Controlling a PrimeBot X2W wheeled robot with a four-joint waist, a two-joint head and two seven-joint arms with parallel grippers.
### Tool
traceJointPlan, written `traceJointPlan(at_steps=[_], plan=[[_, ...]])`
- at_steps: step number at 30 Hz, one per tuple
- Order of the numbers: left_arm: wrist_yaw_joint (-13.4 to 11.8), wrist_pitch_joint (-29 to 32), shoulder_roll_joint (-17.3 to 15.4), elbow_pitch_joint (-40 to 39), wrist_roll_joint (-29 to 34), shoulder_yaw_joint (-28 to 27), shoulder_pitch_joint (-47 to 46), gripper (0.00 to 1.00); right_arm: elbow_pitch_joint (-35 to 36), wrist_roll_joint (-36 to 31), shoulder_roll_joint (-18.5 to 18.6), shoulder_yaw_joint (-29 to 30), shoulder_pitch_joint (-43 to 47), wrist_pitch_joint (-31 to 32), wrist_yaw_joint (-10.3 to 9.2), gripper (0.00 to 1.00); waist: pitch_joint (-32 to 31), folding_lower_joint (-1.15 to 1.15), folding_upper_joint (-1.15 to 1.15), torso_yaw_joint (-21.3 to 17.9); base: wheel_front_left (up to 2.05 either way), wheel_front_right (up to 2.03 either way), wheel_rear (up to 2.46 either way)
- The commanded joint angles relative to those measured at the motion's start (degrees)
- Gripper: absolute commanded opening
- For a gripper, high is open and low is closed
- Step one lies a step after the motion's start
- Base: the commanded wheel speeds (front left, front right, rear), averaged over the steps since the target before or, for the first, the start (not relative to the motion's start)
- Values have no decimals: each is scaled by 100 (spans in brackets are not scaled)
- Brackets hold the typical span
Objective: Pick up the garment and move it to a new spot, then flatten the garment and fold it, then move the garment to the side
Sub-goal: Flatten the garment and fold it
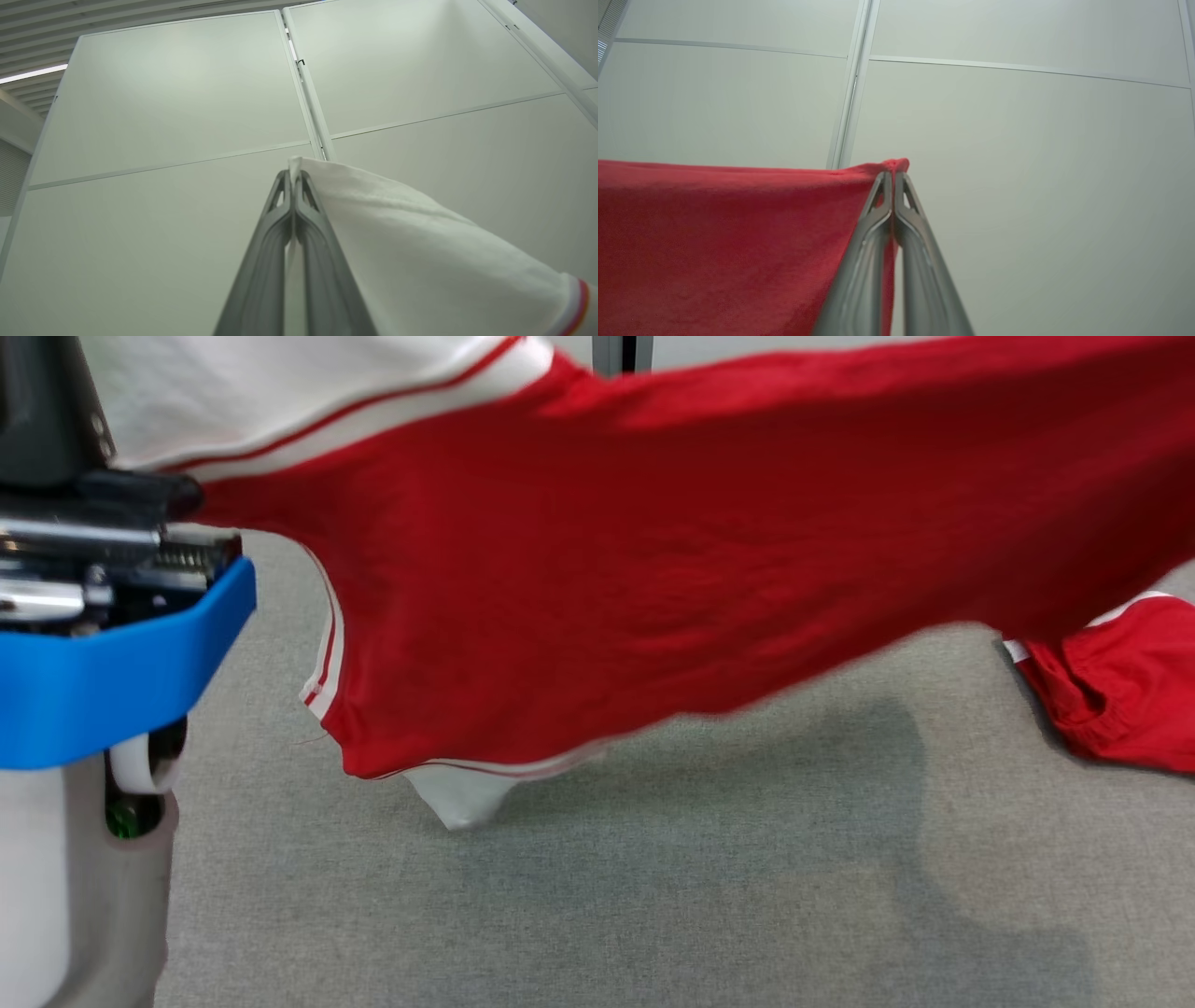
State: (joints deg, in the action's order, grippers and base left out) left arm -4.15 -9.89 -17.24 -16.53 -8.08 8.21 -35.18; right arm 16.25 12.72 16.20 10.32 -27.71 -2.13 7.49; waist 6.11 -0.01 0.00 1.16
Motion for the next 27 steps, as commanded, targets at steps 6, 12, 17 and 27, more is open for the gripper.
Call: traceJointPlan(at_steps=[6, 12, 17, 27], plan=[[154, 310, -3, 110, -47, 153, -615, 0, -7, 197, 99, 193, -286, 272, 1, 0, 34, 1, 0, -17, 0, 0, 0], [330, 326, 191, 1035, -326, 288, -1167, 0, -672, 483, 184, -8, -781, 277, 1, 0, 361, 1, 0, 3, 0, 0, 0], [478, -17, 357, 2429, -452, 293, -1930, 0, -1700, 702, 136, -377, -1623, -4, 1, 0, 692, 1, 0, -79, 0, 0, 0], [447, -528, 547, 4801, -350, 66, -3800, 0, -4283, 935, -282, -1035, -3737, -1031, 1, 0, 1008, 1, 0, -233, 0, 0, 0]])
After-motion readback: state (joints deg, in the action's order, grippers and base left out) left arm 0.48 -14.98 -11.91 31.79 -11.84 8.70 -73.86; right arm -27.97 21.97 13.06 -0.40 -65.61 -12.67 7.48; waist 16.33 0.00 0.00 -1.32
